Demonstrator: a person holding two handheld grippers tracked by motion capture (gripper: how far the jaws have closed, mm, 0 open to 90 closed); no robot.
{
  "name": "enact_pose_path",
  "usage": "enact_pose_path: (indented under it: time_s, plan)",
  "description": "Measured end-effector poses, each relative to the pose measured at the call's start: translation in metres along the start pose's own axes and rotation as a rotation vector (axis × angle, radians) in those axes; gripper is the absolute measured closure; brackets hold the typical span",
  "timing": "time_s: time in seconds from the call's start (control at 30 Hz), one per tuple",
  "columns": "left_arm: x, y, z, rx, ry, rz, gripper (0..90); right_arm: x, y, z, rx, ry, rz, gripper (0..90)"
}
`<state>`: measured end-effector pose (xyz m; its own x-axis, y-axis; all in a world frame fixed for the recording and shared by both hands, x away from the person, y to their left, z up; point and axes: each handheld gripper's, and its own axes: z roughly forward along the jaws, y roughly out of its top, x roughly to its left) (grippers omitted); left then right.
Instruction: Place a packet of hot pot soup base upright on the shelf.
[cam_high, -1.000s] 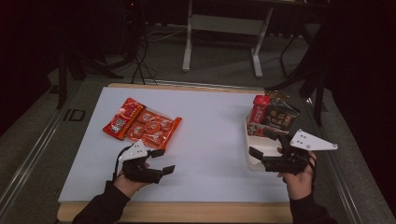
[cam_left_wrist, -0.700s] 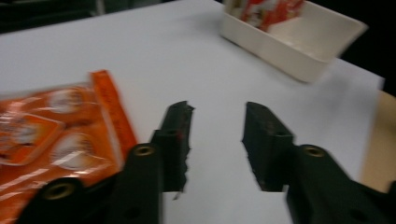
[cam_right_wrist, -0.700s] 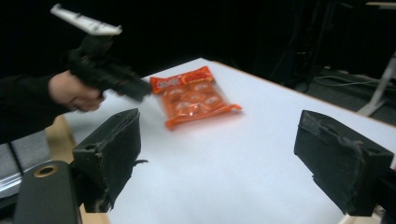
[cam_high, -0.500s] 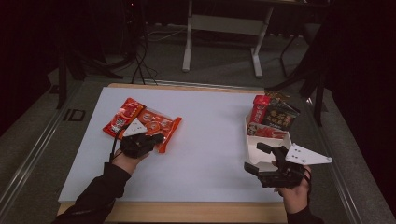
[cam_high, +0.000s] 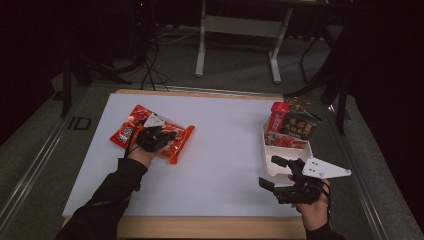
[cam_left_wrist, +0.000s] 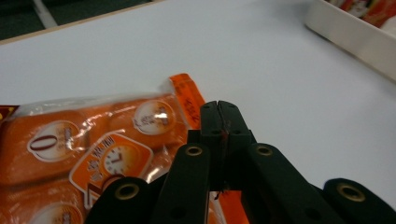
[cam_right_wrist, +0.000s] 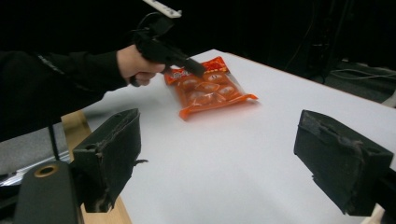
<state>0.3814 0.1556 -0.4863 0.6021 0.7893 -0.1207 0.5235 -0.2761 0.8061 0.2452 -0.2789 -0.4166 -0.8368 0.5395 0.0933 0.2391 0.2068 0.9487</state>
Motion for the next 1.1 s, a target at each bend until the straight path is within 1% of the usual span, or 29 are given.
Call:
enact_pose_path:
  time_s: [0.03, 0.07, 0.13, 0.2, 0.23, 0.37, 0.4, 0.43, 0.57, 0.73, 0.77, 0.83, 0.9, 0.93, 0.97, 1.0, 1.03, 1.1]
  plan:
    - [0.002, 0.002, 0.003, 0.003, 0.009, 0.000, 89.9, 0.000, 0.000, 0.000, 0.001, 0.003, 0.000, 14.7]
    - [0.005, 0.003, 0.006, 0.005, 0.008, -0.008, 90.0, 0.000, -0.001, 0.001, 0.000, 0.009, 0.000, 14.7]
    - [0.009, 0.006, 0.013, 0.011, 0.026, -0.012, 90.0, 0.001, -0.001, 0.002, 0.007, 0.006, -0.007, 14.7]
    - [0.013, 0.007, 0.019, 0.015, 0.022, -0.031, 90.0, 0.001, -0.002, 0.003, 0.009, 0.015, -0.007, 14.7]
    - [0.015, 0.008, 0.024, 0.022, 0.035, -0.030, 90.0, 0.001, -0.002, 0.003, 0.008, 0.017, -0.008, 14.7]
    - [0.019, 0.012, 0.040, 0.061, 0.056, -0.006, 90.0, 0.001, -0.002, 0.005, 0.009, 0.023, -0.006, 14.8]
    - [0.021, 0.012, 0.043, 0.062, 0.057, -0.014, 90.0, 0.001, -0.003, 0.005, 0.010, 0.027, -0.010, 14.9]
    - [0.023, 0.012, 0.047, 0.073, 0.066, -0.015, 90.0, 0.001, -0.003, 0.006, 0.010, 0.033, -0.008, 14.9]
    - [0.030, 0.015, 0.061, 0.115, 0.083, -0.018, 90.0, 0.002, -0.003, 0.008, 0.020, 0.039, -0.009, 14.9]
    - [0.034, 0.017, 0.077, 0.131, 0.089, -0.038, 90.0, 0.002, -0.003, 0.007, 0.019, 0.040, -0.012, 14.9]
    - [0.034, 0.017, 0.079, 0.143, 0.096, -0.033, 90.0, 0.002, -0.003, 0.007, 0.019, 0.039, -0.013, 14.9]
    - [0.035, 0.019, 0.083, 0.137, 0.098, -0.039, 90.0, 0.001, -0.004, 0.007, 0.020, 0.042, -0.010, 14.9]
    - [0.036, 0.022, 0.085, 0.152, 0.113, -0.035, 90.0, 0.001, -0.004, 0.007, 0.024, 0.044, -0.011, 14.9]
    - [0.037, 0.023, 0.086, 0.155, 0.113, -0.036, 90.0, 0.001, -0.004, 0.007, 0.024, 0.046, -0.009, 15.0]
    - [0.037, 0.024, 0.088, 0.168, 0.116, -0.034, 90.0, 0.001, -0.004, 0.008, 0.025, 0.047, -0.009, 15.0]
    - [0.037, 0.025, 0.090, 0.178, 0.125, -0.024, 90.0, 0.002, -0.005, 0.008, 0.026, 0.046, -0.011, 15.0]
    - [0.037, 0.025, 0.092, 0.190, 0.120, -0.019, 90.0, 0.002, -0.005, 0.009, 0.028, 0.048, -0.013, 15.0]
    - [0.038, 0.026, 0.095, 0.199, 0.120, -0.006, 90.0, 0.003, -0.005, 0.010, 0.029, 0.051, -0.015, 15.0]
